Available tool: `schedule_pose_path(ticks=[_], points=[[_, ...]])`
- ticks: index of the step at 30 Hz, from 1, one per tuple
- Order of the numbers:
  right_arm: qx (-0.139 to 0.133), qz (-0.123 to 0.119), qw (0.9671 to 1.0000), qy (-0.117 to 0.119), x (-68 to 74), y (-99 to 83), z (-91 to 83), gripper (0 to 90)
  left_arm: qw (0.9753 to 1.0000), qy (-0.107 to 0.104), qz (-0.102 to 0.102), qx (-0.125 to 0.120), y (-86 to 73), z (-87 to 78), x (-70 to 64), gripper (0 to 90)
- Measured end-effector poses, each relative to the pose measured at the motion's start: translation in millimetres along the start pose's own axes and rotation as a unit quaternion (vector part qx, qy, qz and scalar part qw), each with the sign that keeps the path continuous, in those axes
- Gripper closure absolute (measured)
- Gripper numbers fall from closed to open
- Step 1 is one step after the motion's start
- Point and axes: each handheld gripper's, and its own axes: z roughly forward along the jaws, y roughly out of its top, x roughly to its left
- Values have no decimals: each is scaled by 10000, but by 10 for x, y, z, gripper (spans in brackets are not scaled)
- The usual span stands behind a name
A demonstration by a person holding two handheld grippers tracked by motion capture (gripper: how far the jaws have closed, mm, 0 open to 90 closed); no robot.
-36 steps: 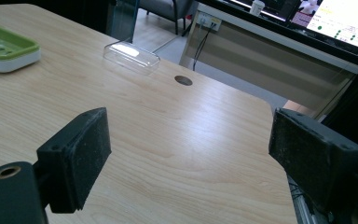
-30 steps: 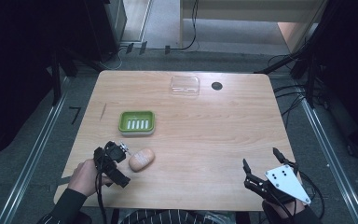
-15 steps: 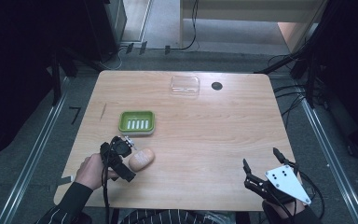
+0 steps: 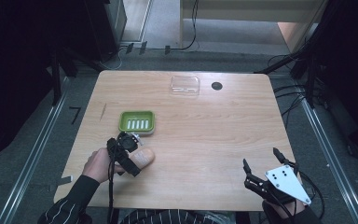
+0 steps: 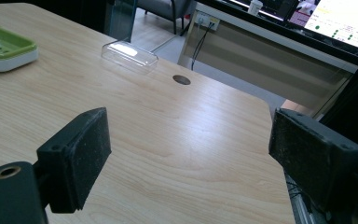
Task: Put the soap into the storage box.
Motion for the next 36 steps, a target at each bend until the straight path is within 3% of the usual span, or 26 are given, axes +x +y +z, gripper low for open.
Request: schedule_pose_path(ticks=[11, 24, 36], points=[[2, 6, 10000, 4, -1, -1, -1, 134, 9999, -146, -4, -8, 162, 60, 21, 0], [-2, 8, 10000, 6, -2, -1, -4, 134, 9999, -105, 75, -15, 294, 171, 9, 1], [1, 9, 10000, 7, -5, -2, -2, 135, 9995, -65, 261, 188, 397, 227, -25, 154]])
